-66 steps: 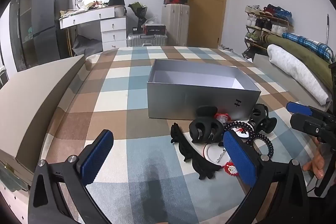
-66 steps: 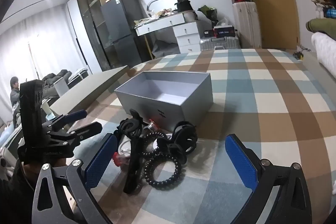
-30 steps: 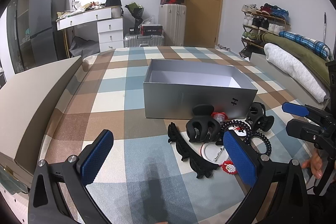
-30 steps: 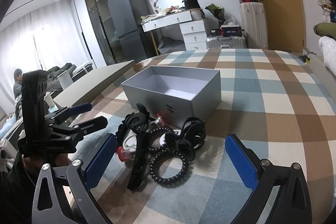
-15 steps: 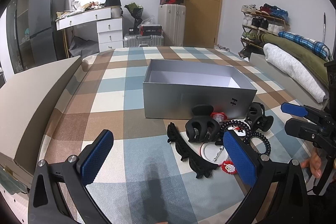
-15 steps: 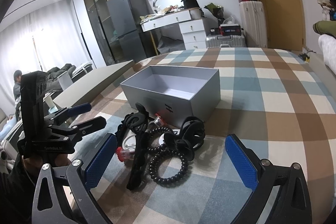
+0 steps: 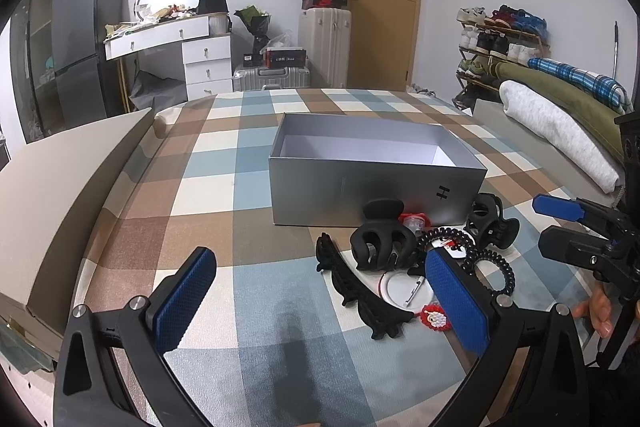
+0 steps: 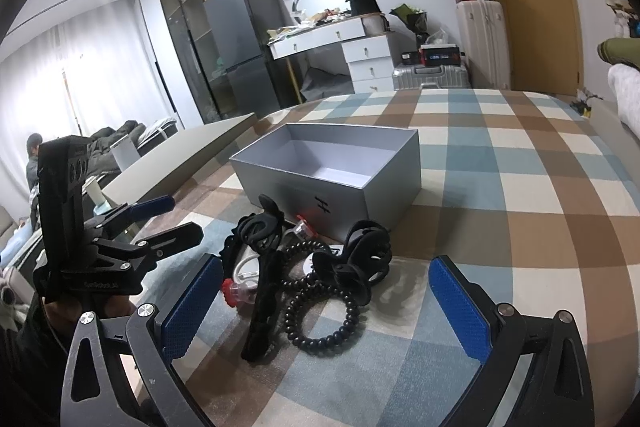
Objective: Organize jewelry
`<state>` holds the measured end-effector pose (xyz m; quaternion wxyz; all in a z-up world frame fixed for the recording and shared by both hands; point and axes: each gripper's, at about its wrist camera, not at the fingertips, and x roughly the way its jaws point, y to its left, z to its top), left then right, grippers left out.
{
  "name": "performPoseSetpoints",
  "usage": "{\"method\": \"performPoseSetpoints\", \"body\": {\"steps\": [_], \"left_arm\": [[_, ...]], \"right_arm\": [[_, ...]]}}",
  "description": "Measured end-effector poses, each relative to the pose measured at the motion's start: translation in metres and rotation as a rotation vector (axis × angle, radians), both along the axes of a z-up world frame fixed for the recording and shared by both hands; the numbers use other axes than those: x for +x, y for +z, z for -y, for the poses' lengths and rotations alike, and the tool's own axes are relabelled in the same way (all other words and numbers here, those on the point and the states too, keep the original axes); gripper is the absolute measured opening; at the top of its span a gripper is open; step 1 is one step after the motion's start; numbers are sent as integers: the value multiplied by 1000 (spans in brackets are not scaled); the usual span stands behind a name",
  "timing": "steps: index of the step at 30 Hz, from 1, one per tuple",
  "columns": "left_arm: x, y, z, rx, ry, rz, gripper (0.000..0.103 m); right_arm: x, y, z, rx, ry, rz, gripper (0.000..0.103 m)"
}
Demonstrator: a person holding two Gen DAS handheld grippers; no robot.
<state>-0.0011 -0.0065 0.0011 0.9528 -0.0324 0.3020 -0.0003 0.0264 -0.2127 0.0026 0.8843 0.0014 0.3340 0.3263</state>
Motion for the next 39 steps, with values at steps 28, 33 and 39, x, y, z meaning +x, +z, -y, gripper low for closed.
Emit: {"method": "performPoseSetpoints", "body": {"steps": [28,33,39], "left_arm": [[0,0,0,-13,-4,-4,102],[0,-1,-1,-8,-4,-3,102],[1,-1,-2,-15,-3,-6,102]], "right_arm": [[15,-7,10,3,-110,-114,103],[21,-7,9,-8,-119,-140,103],[32,-9,-2,4,-87,-183,91]]}}
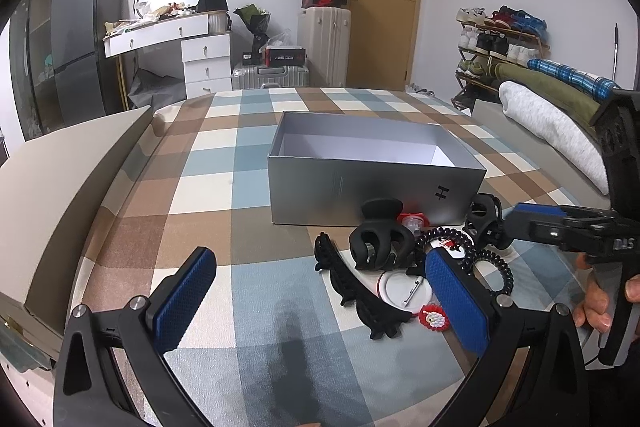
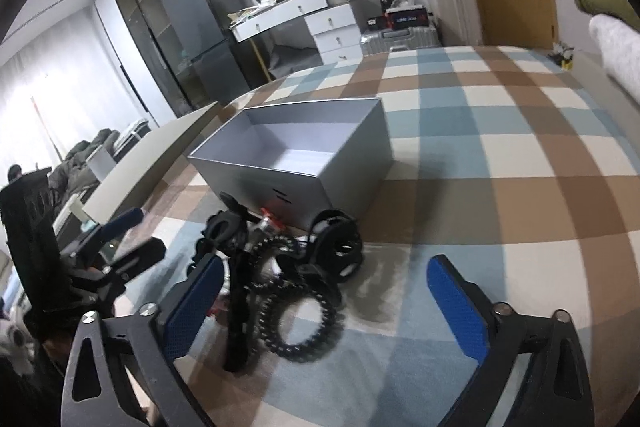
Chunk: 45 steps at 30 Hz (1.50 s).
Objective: Organize jewelry
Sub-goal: 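Lower the right tool onto the black claw hair clip and close it, then grasp the black comb headband with the left tool while the right tool holds the clip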
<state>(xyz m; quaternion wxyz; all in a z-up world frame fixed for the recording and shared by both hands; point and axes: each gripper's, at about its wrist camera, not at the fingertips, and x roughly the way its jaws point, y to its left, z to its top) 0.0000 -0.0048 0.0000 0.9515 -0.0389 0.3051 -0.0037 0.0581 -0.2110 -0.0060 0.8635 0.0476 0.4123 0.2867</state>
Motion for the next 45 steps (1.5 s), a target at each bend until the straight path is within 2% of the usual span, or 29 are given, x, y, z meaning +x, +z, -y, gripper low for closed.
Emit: {"method": "performPoseSetpoints", "body": {"steps": [1,4,11,13,19,25,28,34,40,45], "left_arm": [[0,0,-1,-2,0,0,102],[-1,0,-1,-1,0,-1,102],[-1,0,0,12,-1,-2,102],[-1,0,0,15,-2,-3,102],[0,0,0,15,-2,-7,102],[3,-1,-1,9,-5,-28,102],[12,-4,-3,-8,-1,-96,102],[27,-14,-7,1,20,-262,102],[35,-19,-5,5,13,-308,102],[38,-21,-12,7,63,-316,102]], "right_arm": [[2,-1,-2,-6,3,-6,87],[8,-6,-11,-24,20,-35,84],[10,-15,-11,-2,36,-83,69],[11,-16,-11,-12,31,-90,60],[9,-13,-9,-8,30,-77,44],[1,-4,10,108,20,-43,44],[-3,1,18,170,27,-29,44],[-5,4,15,179,47,-15,44],[-6,4,15,179,42,-11,44],[-6,3,16,187,43,-15,44]]}}
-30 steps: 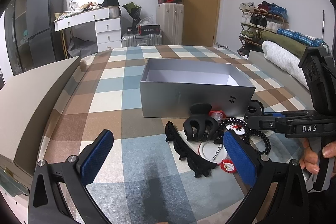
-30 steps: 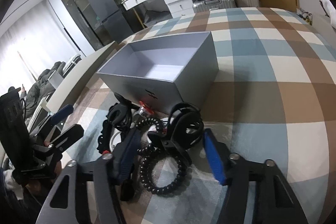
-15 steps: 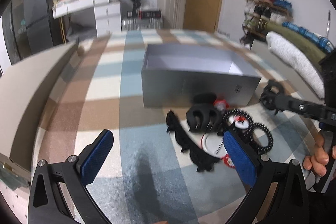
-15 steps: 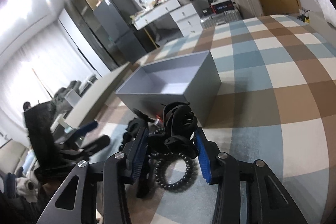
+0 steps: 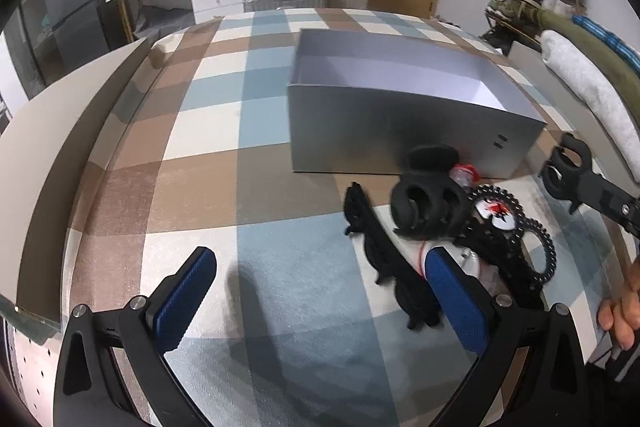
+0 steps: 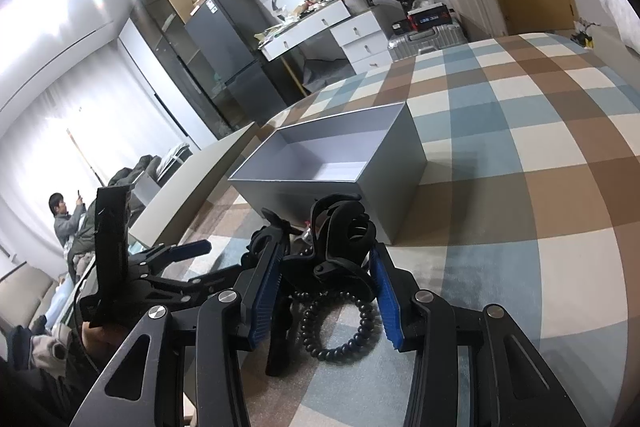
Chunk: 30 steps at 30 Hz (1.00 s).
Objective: Organize jewelry
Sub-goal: 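Grasp the black comb headband with the left tool while the right tool holds the clip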
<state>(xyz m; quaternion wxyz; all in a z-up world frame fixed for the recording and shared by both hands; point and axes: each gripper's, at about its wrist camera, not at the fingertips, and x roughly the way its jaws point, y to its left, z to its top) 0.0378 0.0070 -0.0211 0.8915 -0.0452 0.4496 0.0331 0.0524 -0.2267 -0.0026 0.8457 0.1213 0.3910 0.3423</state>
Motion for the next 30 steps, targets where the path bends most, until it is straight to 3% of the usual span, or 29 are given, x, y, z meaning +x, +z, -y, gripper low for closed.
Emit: {"method": "performPoseSetpoints", "body": {"steps": [9,13,18,26,30], "left_arm": [[-1,-3,-22,-57,125,-9,101],[-3,-1,-15,-75,76,1,100],[0,-1,-3,-36,26,-4,100],[-1,0,-8,-10,58,3,77],[-2,1,-7,3,55,19,55]], "right_arm": [[2,-1,3,16,-9,-16,44],[2,-1,4,16,-8,-11,44],[2,-2,3,15,-4,-14,44],[2,-2,2,16,5,-12,44],[2,-2,1,17,7,-13,44]]}}
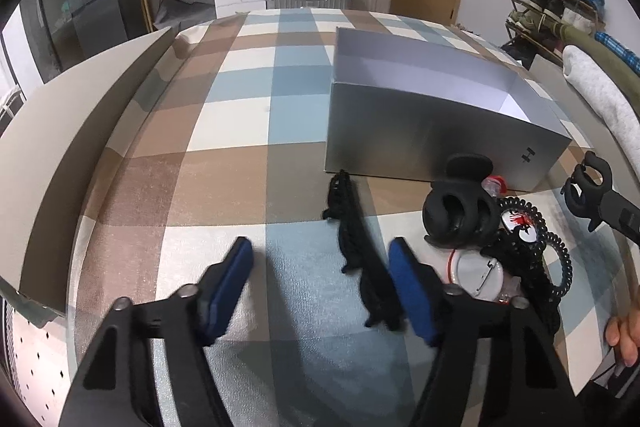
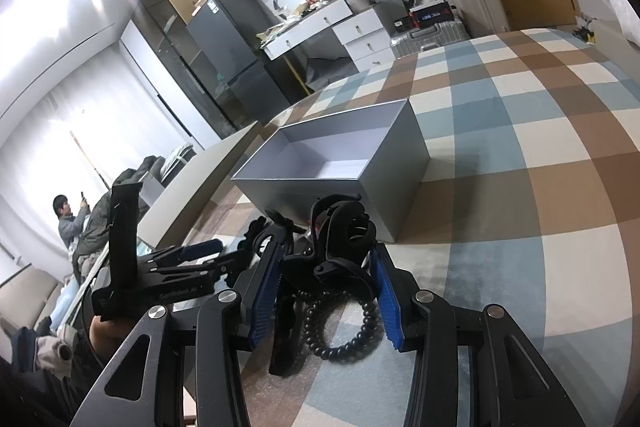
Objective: Organize jewelry
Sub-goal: 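Grasp the black comb headband with the left tool while the right tool holds the clip, then carry the headband with the left tool while the right tool carries the clip over the box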
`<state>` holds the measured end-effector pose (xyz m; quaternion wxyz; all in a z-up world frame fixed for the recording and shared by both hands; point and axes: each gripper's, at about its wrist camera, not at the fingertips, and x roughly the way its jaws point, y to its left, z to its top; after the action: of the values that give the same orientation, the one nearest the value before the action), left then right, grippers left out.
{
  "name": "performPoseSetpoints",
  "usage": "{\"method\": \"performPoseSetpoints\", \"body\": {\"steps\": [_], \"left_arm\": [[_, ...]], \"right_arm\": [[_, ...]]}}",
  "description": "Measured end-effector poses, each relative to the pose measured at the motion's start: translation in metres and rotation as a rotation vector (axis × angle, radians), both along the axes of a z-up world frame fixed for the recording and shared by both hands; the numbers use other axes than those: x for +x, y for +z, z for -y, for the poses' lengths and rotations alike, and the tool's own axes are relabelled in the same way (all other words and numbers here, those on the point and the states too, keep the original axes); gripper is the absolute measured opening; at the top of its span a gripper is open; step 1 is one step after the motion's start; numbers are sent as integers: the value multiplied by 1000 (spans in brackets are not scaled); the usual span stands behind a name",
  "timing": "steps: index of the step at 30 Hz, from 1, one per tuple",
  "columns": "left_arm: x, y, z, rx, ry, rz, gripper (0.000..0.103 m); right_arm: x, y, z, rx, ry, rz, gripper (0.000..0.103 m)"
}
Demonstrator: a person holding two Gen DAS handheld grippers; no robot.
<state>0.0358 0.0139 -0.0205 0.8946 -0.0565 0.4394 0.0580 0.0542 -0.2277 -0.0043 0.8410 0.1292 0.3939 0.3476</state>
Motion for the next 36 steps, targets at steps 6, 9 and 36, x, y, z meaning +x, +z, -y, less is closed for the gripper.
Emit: {"method": "performPoseSetpoints", "body": {"steps": [6,9,36], "left_arm": [[-2,0,5,28,-18,20,17],[-1,0,3,13,-26,25,16],[-15,39,-7,9,-47,210,13]], "right_arm": [[0,-1,0,5,5,1,44],[0,-1,0,4,5,1,44],[0,24,6,18,-33,78,44]]}}
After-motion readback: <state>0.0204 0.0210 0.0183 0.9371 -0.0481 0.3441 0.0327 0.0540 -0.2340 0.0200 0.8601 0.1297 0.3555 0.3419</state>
